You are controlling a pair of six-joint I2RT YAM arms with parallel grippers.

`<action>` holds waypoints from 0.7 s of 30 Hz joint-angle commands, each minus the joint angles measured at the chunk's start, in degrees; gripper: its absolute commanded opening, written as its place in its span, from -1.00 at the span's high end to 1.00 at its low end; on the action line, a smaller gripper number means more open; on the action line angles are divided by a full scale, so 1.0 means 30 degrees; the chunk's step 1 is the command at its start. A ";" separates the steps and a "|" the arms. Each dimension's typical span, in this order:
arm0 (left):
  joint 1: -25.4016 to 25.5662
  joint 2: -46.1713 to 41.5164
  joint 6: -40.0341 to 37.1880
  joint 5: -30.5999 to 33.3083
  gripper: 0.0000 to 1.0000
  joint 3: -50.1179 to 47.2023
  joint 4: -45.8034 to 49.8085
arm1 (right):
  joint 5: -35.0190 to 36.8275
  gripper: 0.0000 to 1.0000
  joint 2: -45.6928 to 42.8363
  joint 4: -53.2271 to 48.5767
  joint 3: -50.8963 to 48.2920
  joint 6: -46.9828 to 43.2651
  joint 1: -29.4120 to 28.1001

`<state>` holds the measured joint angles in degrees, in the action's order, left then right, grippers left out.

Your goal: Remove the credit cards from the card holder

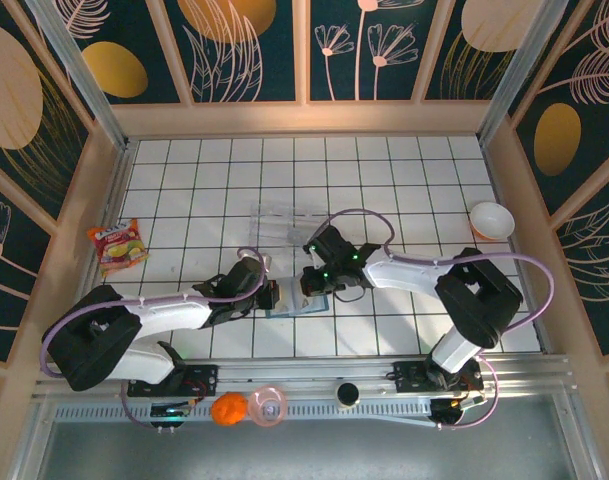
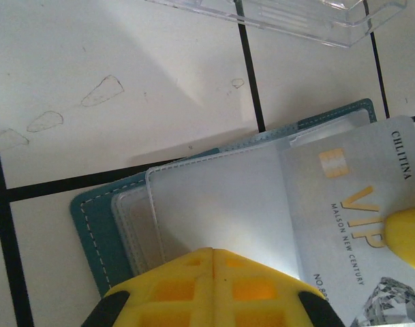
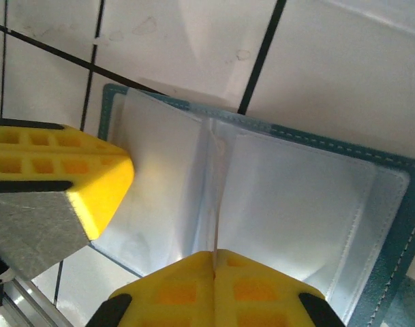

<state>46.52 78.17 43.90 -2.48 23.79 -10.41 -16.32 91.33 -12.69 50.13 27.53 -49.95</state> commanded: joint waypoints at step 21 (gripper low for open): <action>-0.0013 -0.5513 0.1839 0.1955 -0.95 0.1876 0.5010 | 0.0591 1.00 -0.1933 -0.7609 0.9658 -2.0612 0.2257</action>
<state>46.52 64.53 46.81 -0.54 28.47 -0.03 -11.64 83.24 -29.34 75.24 -24.32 -44.16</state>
